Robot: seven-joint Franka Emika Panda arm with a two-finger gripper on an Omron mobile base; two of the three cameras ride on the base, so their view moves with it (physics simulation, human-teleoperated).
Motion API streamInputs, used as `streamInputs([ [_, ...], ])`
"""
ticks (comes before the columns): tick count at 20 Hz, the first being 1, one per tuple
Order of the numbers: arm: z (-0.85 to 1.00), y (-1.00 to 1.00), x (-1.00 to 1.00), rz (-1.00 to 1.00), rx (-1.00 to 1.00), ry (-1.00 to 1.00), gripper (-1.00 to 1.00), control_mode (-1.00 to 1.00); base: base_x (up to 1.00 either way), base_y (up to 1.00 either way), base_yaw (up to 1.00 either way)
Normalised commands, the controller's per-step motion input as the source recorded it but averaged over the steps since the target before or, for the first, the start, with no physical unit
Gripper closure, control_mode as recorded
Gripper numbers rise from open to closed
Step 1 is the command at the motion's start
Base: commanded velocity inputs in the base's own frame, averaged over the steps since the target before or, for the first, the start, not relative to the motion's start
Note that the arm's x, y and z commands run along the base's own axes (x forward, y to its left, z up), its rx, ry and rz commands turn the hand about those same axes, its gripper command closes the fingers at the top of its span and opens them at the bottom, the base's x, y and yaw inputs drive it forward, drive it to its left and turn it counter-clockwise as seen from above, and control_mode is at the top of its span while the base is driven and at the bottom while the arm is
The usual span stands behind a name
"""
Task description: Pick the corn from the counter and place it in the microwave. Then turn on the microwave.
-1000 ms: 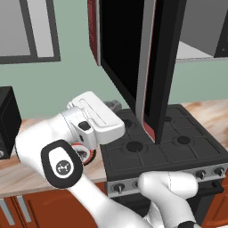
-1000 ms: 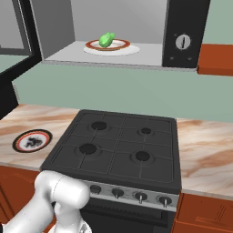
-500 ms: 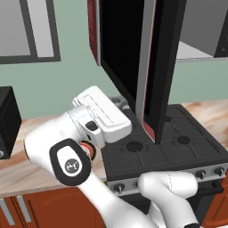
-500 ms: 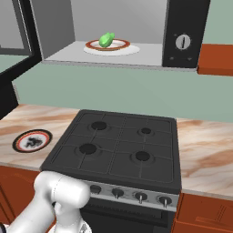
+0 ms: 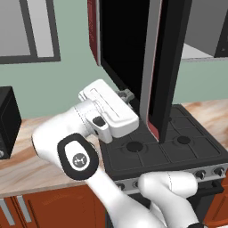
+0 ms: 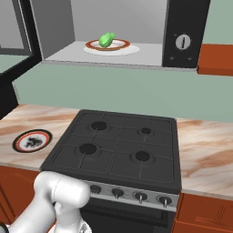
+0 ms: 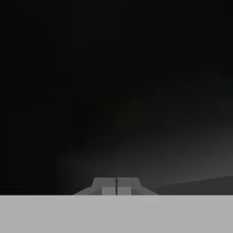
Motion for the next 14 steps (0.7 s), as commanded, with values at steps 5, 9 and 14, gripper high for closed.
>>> streamInputs([
  [5, 0.04, -0.31, 0.0, 0.0, 0.0, -0.01, 1.0, -1.0, 0.0, 0.0, 0.0],
  [9, 0.04, -0.31, 0.0, 0.0, 0.0, -0.01, 1.0, -1.0, 0.0, 0.0, 0.0],
  [14, 0.04, -0.32, 0.0, 0.0, 0.0, -0.01, 1.0, -1.0, 0.0, 0.0, 0.0],
])
